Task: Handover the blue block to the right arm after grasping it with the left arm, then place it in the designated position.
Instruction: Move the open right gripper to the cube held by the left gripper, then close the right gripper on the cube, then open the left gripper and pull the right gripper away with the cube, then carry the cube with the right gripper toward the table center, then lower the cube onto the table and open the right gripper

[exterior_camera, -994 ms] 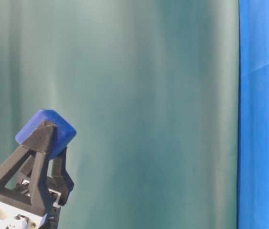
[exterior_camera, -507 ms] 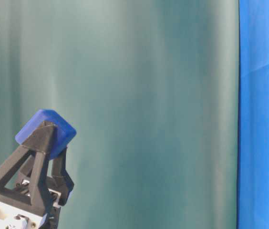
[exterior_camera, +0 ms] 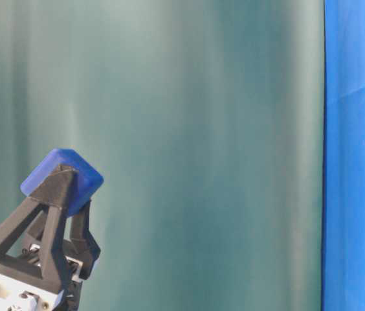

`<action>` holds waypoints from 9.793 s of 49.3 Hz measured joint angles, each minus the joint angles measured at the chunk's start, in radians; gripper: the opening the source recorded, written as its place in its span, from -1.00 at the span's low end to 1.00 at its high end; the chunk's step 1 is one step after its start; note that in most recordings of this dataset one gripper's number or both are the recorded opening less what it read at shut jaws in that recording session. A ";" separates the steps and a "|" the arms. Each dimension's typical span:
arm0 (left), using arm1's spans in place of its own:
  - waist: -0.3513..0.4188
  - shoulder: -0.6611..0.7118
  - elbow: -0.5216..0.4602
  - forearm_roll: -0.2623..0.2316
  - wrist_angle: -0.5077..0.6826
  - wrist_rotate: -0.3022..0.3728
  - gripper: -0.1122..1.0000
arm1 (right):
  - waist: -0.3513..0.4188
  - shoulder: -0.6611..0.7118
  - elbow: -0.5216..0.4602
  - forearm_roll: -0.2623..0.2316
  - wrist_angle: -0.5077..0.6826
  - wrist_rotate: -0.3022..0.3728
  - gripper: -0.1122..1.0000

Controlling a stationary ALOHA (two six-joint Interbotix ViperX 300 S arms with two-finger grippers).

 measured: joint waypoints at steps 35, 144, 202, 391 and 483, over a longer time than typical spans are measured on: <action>0.000 0.002 0.000 0.000 0.002 -0.002 0.07 | 0.000 0.391 -0.262 -0.003 -0.092 -0.003 0.93; -0.002 0.002 0.002 -0.002 0.002 -0.002 0.08 | -0.003 0.661 -0.543 -0.040 -0.002 0.003 0.14; -0.005 -0.017 0.018 -0.002 -0.029 -0.003 0.86 | 0.003 0.499 -0.411 -0.040 0.038 0.006 0.13; -0.005 -0.052 0.048 -0.002 -0.029 0.002 0.86 | 0.038 0.175 -0.301 0.258 0.328 1.111 0.14; -0.006 -0.051 0.048 -0.002 -0.029 0.002 0.86 | 0.060 0.520 -0.244 0.259 0.242 1.209 0.14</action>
